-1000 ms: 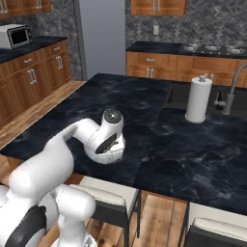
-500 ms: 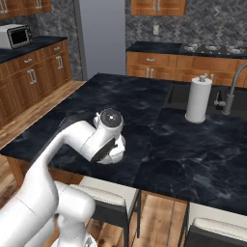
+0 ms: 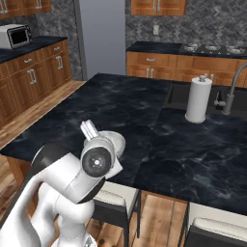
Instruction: Pick up the bowls from the cabinet and place each bowl in front of a stool on the dining counter.
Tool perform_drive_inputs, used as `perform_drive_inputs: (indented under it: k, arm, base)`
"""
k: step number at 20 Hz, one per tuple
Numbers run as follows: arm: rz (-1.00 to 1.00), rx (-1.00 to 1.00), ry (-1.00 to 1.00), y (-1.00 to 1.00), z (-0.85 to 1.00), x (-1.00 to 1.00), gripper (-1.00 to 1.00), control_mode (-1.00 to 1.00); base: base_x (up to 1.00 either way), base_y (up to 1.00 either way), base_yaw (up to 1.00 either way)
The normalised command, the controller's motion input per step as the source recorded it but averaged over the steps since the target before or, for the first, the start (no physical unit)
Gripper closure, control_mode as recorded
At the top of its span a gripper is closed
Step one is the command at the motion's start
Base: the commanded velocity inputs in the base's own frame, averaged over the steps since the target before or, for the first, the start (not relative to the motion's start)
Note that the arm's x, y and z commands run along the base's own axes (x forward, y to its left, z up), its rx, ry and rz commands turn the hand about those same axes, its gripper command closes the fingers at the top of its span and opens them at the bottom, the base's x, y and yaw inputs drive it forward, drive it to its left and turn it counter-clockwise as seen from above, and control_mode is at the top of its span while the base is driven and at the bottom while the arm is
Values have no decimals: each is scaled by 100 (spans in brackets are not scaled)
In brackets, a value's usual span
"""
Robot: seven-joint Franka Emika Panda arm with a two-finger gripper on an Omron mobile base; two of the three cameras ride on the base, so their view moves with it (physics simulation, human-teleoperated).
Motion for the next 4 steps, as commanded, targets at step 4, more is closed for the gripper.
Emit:
perform_drive_inputs:
  k: [4]
  arm:
    - [0, 0, -2, -5, 74, -23, -100, -100]
  base:
    - [0, 0, 0]
